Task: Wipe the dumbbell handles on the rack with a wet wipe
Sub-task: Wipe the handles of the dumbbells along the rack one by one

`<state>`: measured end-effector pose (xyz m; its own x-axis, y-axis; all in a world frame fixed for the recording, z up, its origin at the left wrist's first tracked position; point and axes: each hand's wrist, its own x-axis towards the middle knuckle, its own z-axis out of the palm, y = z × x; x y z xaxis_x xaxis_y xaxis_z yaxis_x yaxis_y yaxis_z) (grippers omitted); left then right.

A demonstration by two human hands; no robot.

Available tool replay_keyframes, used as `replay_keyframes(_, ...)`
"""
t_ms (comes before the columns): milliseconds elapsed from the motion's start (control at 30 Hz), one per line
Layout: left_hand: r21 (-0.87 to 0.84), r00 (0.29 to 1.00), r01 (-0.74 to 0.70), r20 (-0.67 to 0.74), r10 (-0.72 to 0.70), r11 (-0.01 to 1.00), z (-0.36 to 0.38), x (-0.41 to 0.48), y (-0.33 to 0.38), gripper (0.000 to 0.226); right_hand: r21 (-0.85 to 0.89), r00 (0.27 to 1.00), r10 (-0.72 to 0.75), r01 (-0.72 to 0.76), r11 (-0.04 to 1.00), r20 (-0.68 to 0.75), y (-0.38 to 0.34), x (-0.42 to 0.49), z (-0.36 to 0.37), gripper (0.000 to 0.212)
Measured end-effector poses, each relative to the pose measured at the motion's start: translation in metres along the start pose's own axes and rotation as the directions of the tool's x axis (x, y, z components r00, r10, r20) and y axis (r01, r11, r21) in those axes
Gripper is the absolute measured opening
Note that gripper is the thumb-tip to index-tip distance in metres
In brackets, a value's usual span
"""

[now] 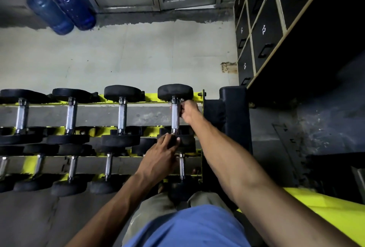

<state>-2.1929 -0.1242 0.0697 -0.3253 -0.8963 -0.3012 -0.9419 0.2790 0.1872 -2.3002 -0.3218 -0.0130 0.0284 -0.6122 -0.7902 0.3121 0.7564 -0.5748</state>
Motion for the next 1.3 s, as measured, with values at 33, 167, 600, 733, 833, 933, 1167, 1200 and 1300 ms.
replay_keyframes(33, 0.001, 1.0, 0.006, 0.009, -0.006, 1.0, 0.0, 0.0, 0.001, 0.074, -0.018, 1.0, 0.009, -0.009, 1.0, 0.008, 0.002, -0.001, 0.002, 0.03)
replay_keyframes(167, -0.024, 0.999, 0.023, 0.024, -0.022, 0.999, -0.002, -0.001, 0.005, 0.072, -0.05, 0.994, 0.05, -0.045, 0.998, 0.094, 0.014, -0.012, -0.008, 0.032)
replay_keyframes(600, -0.019, 1.0, 0.018, -0.006, -0.018, 1.0, 0.003, 0.002, 0.004, 0.077, 0.065, 0.992, 0.041, -0.05, 0.997, 0.123, 0.001, -0.009, -0.006, 0.03)
replay_keyframes(733, 0.004, 1.0, 0.004, -0.02, -0.004, 1.0, 0.003, -0.001, 0.0, 0.08, -0.04, 0.997, -0.053, 0.055, 0.998, 0.05, 0.021, -0.011, -0.001, 0.029)
replay_keyframes(833, -0.038, 1.0, 0.005, 0.005, -0.005, 0.999, 0.006, 0.0, -0.001, 0.087, -0.343, 0.954, -0.3, 0.276, 0.898, -0.018, 0.047, -0.011, -0.022, 0.024)
replay_keyframes(933, -0.034, 1.0, 0.019, 0.016, -0.018, 0.999, 0.011, -0.001, -0.003, 0.09, -0.627, 0.782, -0.617, 0.525, 0.576, 0.088, 0.049, -0.015, -0.033, 0.011)
replay_keyframes(1167, -0.037, 0.999, -0.017, -0.033, 0.015, 0.999, 0.008, 0.002, -0.006, 0.081, -0.595, 0.293, -0.556, 0.626, -0.504, 0.778, 0.024, -0.023, -0.047, 0.024)
replay_keyframes(1200, -0.047, 0.999, -0.017, -0.04, 0.015, 0.999, 0.009, 0.003, -0.006, 0.079, -0.555, 0.287, -0.488, 0.581, -0.595, 0.824, 0.013, -0.016, -0.045, 0.033)
replay_keyframes(1300, -0.063, 1.0, -0.005, -0.005, 0.004, 0.998, 0.015, -0.002, -0.004, 0.081, -0.524, 0.38, -0.372, 0.479, -0.704, 0.847, -0.008, -0.012, -0.035, 0.038)
